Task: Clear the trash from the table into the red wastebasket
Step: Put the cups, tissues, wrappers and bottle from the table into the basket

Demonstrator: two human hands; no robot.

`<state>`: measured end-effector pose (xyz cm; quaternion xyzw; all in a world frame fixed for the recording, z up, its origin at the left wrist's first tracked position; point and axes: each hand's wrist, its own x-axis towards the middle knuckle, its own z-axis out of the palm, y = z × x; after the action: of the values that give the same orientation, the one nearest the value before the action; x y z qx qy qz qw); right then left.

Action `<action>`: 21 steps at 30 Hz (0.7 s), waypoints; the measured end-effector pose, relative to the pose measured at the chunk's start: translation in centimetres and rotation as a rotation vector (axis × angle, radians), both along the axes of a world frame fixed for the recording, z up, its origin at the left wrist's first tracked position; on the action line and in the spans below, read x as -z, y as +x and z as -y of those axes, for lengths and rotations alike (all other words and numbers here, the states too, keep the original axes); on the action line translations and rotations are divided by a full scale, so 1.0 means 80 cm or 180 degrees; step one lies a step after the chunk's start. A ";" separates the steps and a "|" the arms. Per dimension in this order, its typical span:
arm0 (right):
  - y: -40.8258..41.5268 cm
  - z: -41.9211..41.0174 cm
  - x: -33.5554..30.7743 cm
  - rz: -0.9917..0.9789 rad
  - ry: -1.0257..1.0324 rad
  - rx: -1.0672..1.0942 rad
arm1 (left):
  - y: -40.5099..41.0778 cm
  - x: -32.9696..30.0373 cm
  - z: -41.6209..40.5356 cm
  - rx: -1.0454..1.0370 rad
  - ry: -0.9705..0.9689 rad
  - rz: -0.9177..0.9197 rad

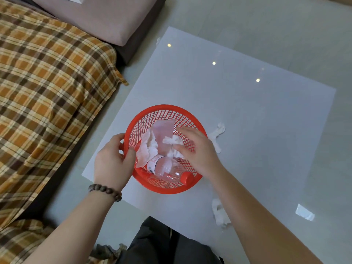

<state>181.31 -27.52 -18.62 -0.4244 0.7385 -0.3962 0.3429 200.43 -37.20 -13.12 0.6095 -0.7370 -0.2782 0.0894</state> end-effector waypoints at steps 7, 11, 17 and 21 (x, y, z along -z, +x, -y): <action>-0.068 -0.025 0.090 -0.0566 0.0130 0.1457 | 0.009 0.001 0.002 0.0003 -0.0118 0.0137; -0.095 -0.031 0.153 -0.0939 0.1416 0.0588 | 0.022 0.008 0.006 -0.0020 -0.0144 0.0242; -0.104 -0.025 0.197 -0.1582 0.1861 0.0088 | 0.039 0.015 0.007 0.0021 -0.0175 0.0241; -0.096 -0.024 0.199 -0.1519 0.1607 0.0396 | 0.045 0.019 0.005 -0.0012 -0.0175 0.0246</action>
<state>173.62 -25.57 -34.54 -0.3610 0.8969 -0.1109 0.2300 204.03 -37.59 -14.62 0.6185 -0.7461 -0.2339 0.0782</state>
